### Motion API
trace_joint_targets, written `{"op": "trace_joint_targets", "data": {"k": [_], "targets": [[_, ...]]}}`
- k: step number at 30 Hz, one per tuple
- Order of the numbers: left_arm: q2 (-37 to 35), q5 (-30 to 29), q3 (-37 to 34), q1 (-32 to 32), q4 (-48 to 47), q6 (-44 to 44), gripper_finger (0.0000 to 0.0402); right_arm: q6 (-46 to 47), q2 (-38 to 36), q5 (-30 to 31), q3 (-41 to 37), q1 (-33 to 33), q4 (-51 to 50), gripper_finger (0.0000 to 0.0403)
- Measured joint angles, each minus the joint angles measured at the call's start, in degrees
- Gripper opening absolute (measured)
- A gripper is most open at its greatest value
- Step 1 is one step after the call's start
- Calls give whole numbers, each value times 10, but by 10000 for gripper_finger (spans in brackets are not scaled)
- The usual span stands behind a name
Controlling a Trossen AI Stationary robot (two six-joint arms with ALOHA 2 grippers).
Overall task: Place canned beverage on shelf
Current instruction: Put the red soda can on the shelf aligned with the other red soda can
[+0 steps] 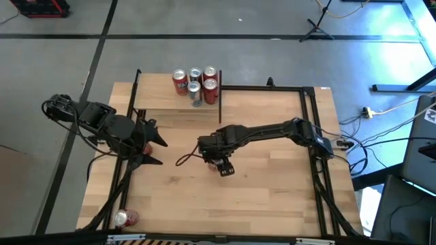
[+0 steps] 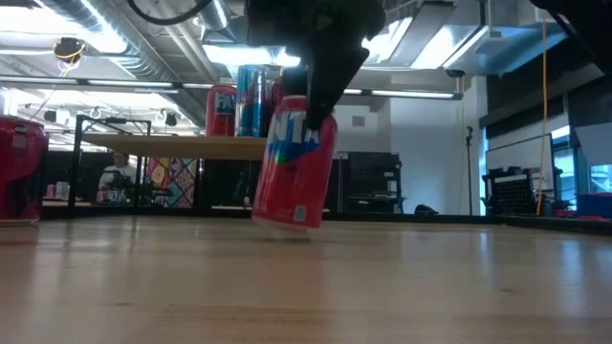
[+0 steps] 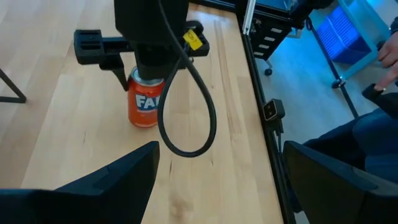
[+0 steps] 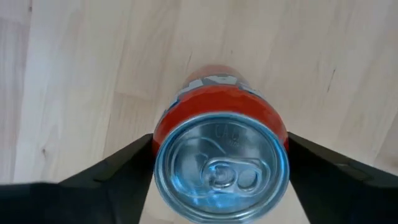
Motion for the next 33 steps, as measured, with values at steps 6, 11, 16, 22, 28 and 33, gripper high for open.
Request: {"op": "trace_joint_targets", "data": {"k": [6, 11, 16, 22, 28, 33], "targets": [[0, 0, 0, 0, 0, 0, 330, 0, -1, 0, -1, 0, 16, 353], [0, -6, 0, 0, 0, 0, 330, 14, -2, 0, 14, 0, 0, 336], [0, -19, 0, 0, -1, 0, 330, 28, -21, 42, 42, 4, -64, 311], [3, -46, 0, 0, 0, 0, 330, 41, -22, 80, 41, 15, -88, 287], [28, -67, 0, 0, 2, 1, 330, 85, -50, 87, 39, 47, -166, 271], [76, -92, 0, 0, 28, 20, 330, 132, -132, 111, -8, 80, -158, 258]]}}
